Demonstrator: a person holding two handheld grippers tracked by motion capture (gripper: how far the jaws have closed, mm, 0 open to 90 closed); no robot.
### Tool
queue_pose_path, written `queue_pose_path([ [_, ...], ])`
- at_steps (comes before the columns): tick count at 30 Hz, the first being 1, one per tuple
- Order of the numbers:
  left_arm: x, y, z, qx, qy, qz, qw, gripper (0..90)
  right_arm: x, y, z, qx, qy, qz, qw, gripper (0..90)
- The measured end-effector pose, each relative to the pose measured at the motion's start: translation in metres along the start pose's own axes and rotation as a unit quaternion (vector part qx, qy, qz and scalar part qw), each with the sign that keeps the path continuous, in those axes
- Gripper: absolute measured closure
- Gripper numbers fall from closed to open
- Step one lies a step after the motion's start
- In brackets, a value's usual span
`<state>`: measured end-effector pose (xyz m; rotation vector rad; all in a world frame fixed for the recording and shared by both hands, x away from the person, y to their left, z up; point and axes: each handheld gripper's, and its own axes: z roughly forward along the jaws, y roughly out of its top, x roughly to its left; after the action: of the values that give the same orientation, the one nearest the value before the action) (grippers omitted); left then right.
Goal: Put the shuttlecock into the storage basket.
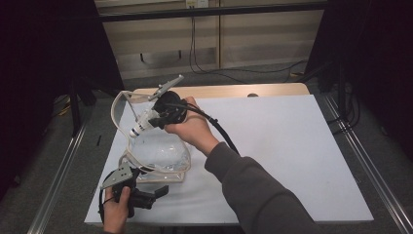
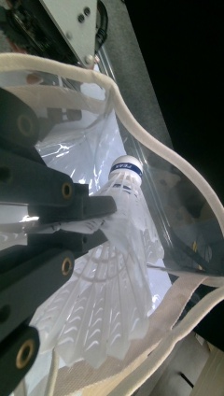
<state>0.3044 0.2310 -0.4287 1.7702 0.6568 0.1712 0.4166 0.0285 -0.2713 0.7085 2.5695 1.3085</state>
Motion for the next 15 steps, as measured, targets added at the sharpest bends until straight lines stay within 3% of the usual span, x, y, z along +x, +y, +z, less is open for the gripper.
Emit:
queue_pose_path([
  [15,0.000,0.000,-0.001,0.000,-0.001,0.002,1.0000,1.5,0.004,-0.003,0.015,0.002,-0.003,0.007,1.0000,87.7],
])
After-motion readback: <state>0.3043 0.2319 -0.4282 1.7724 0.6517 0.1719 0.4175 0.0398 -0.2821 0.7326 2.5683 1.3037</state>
